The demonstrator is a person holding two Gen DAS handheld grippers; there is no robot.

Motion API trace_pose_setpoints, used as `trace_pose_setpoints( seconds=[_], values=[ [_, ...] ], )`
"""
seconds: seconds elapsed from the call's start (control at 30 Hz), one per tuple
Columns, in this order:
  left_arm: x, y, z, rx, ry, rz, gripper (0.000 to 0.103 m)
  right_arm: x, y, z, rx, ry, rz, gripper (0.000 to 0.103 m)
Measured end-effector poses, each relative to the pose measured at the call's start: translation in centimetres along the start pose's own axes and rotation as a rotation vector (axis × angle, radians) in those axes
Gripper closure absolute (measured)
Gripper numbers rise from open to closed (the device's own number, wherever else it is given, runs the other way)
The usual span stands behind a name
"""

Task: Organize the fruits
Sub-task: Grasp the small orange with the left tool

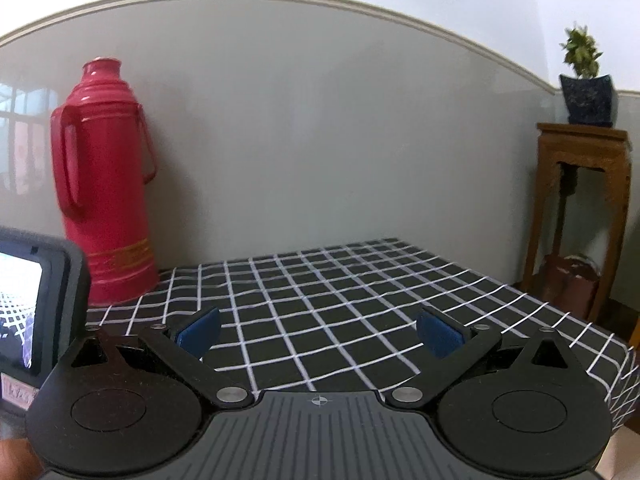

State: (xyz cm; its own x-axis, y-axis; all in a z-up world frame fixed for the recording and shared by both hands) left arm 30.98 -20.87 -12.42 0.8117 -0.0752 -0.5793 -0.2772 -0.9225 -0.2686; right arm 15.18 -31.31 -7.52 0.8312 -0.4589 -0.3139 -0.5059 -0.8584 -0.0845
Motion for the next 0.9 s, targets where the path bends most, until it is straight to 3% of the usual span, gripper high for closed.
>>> trace_pose_setpoints(
  seconds=[0.17, 0.3, 0.37, 0.47, 0.63, 0.77, 0.9],
  values=[
    [-0.5, -0.2, 0.0, 0.002, 0.022, -0.018, 0.084, -0.2, 0.7, -0.3, 0.037, 0.021, 0.021, 0.0],
    [-0.5, -0.2, 0.0, 0.006, 0.021, -0.019, 0.084, -0.1, 0.6, -0.3, 0.031, 0.011, 0.017, 0.0],
    [0.0, 0.0, 0.0, 0.017, 0.0, -0.029, 0.076, -0.2, 0.6, -0.3, 0.029, 0.008, 0.009, 0.0],
    [0.3, 0.0, -0.1, 0.008, -0.006, -0.025, 0.074, -0.2, 0.5, -0.2, 0.019, 0.009, 0.006, 0.0],
    [0.5, -0.4, -0.1, -0.017, -0.003, -0.026, 0.082, -0.2, 1.0, -0.4, 0.031, 0.029, 0.046, 0.0],
    [0.3, -0.8, -0.1, -0.044, 0.0, -0.016, 0.083, -0.8, 2.0, -0.9, 0.07, 0.086, 0.119, 0.0],
    [0.1, -0.9, 0.1, -0.065, 0.003, -0.011, 0.083, -1.1, 2.6, -1.2, 0.101, 0.105, 0.137, 0.0]
  ],
)
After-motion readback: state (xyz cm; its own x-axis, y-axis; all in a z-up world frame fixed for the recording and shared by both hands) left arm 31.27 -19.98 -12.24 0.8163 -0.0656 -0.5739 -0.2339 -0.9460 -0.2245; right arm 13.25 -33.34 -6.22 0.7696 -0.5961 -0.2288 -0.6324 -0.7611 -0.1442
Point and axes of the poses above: each gripper's, at about its wrist camera, not at the fingertips, and x roughly the way its jaws point, y to its right, z to its underside, the point moved 4 cm from there along x, roughly the way its jaws point, and after that the axes turned 2 degrees about -y, right-handed, at the moved point
